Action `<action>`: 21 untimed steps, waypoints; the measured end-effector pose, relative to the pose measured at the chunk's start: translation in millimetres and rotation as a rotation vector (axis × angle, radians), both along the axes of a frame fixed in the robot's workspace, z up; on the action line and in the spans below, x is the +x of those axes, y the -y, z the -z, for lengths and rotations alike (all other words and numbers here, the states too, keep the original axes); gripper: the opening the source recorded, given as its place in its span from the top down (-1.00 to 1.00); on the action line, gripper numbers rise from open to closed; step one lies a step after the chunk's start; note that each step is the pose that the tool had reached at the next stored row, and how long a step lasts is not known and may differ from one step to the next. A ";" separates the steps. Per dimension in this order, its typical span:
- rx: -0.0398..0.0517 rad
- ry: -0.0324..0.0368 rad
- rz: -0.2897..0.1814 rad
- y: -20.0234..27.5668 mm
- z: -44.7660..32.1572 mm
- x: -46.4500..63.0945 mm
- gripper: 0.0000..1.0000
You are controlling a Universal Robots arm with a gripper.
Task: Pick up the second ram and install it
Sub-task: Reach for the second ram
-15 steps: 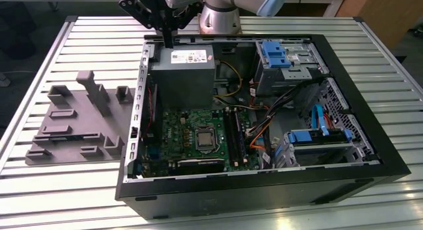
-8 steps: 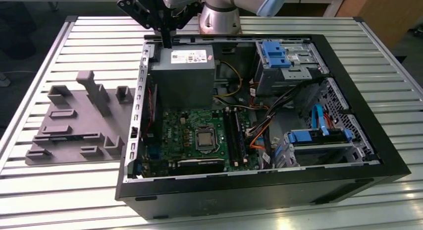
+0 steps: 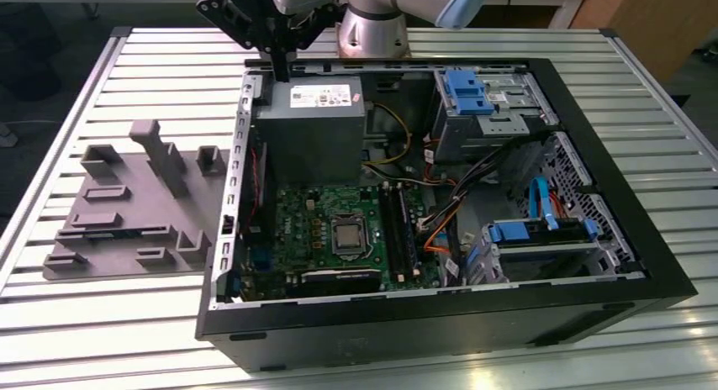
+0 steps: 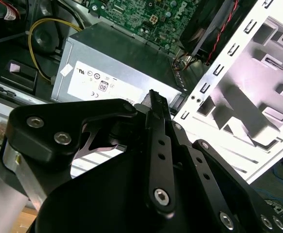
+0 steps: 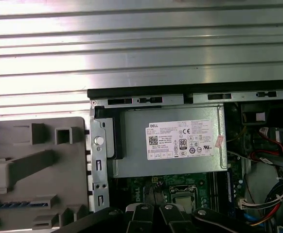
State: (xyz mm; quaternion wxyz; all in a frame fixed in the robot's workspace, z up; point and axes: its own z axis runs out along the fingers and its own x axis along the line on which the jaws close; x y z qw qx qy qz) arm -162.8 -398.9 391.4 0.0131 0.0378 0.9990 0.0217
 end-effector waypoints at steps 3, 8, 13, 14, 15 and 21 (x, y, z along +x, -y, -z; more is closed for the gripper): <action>0.0000 0.0000 0.000 0.0 0.0 -0.9 0.79; 0.0000 0.0000 0.000 0.0 0.1 -2.5 0.79; 0.0000 0.0000 0.000 0.0 0.2 -3.9 0.79; 0.0000 0.0000 0.000 0.0 0.2 -4.3 0.79; 0.0000 0.0000 0.000 0.0 0.2 -4.6 0.79; 0.0000 0.0000 0.000 0.0 0.3 -6.4 0.79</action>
